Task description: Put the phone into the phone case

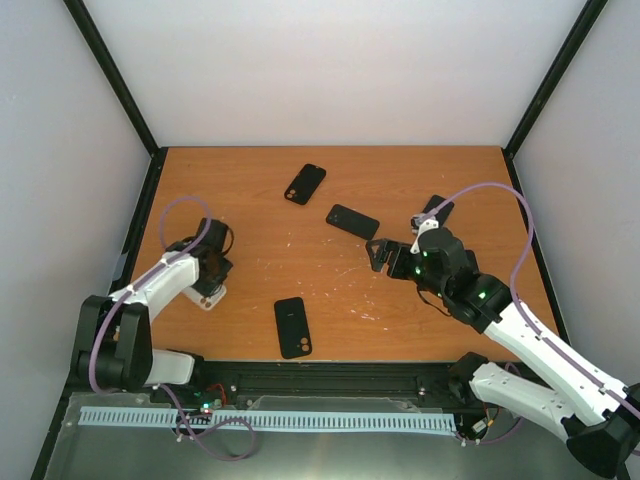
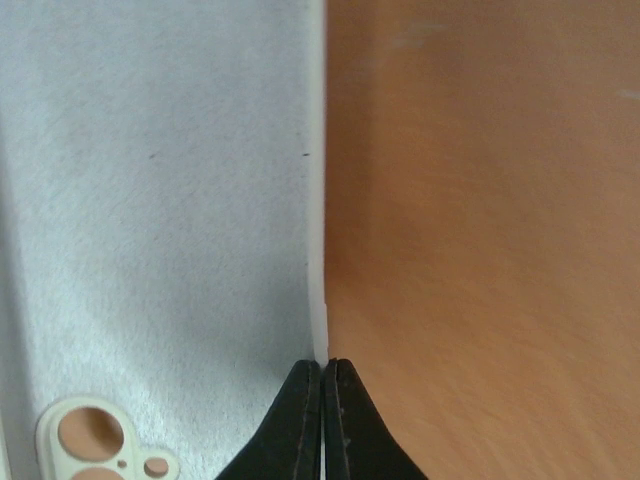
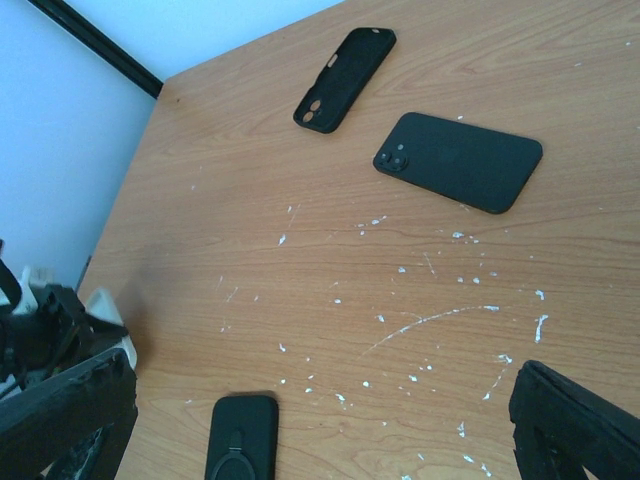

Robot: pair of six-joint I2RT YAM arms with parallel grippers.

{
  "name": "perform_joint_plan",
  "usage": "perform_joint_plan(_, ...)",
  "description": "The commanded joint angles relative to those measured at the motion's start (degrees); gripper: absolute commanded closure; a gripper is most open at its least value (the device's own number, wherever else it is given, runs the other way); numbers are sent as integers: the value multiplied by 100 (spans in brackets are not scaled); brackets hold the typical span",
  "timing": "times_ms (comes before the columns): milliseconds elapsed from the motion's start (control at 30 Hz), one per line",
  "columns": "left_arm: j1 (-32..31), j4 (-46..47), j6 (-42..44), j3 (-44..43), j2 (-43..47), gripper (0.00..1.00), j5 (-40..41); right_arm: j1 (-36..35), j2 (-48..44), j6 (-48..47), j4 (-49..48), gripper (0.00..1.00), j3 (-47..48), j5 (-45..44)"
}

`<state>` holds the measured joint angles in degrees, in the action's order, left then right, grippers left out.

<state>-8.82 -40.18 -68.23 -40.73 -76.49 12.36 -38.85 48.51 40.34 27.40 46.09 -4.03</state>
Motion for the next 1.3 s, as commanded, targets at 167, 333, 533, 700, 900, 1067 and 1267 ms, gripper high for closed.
perform_joint_plan(167,-1410,1883,2553,-827,-276,100,-1351,27,532,-154,387,0,242,-312)
perform_joint_plan(333,-1939,2359,3779,-970,-410,100,-1765,27,602,-169,613,0,285,-657)
perform_joint_plan(533,-2544,2590,5400,-1049,-428,100,-1330,27,585,-199,772,0,343,-1043)
perform_joint_plan(700,-2548,2215,5117,-1321,-701,100,-1175,261,847,-601,1335,0,813,-1927)
perform_joint_plan(900,-2484,2188,4657,-1369,-861,100,-1215,1411,1683,-1552,1043,2,991,-1615)
perform_joint_plan(1067,-1999,2021,4341,-1423,-1080,100,-1483,2262,2813,-1971,1088,4,1273,-1959)
perform_joint_plan(1267,-1781,2330,4414,-1317,-1285,100,-1924,3492,4120,-2039,1017,0,1500,-1571)
